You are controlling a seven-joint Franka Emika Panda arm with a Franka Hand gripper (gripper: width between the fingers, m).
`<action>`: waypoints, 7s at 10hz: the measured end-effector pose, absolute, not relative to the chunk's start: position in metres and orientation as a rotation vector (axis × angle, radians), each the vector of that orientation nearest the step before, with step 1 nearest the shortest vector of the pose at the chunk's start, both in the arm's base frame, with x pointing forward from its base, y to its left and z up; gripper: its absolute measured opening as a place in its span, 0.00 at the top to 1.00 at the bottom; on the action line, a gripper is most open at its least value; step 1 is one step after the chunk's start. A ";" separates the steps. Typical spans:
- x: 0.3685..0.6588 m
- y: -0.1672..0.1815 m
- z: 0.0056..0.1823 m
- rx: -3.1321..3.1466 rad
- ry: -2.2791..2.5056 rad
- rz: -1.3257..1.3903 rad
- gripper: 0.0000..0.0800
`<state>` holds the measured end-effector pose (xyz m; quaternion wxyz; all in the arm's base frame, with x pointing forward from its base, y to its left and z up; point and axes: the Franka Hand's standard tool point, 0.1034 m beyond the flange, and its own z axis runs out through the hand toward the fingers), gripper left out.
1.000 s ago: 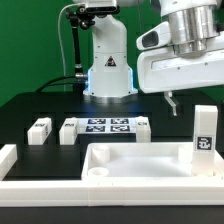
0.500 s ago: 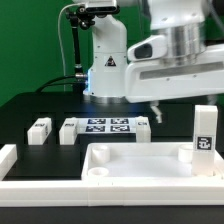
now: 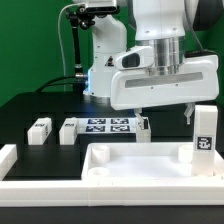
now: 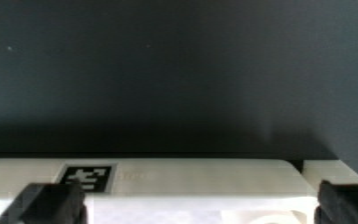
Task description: Assemble desk
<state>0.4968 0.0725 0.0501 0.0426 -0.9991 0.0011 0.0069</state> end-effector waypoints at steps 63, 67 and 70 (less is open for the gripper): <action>0.633 -0.051 0.133 -3.086 0.186 -0.790 0.64; 0.631 -0.051 0.120 -3.096 0.179 -0.785 0.64; 0.632 -0.052 0.119 -3.097 0.177 -0.824 0.64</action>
Offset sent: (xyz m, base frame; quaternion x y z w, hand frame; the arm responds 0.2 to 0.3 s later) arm -0.0080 -0.0025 0.0133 -0.0036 -0.0802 -0.0230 0.9965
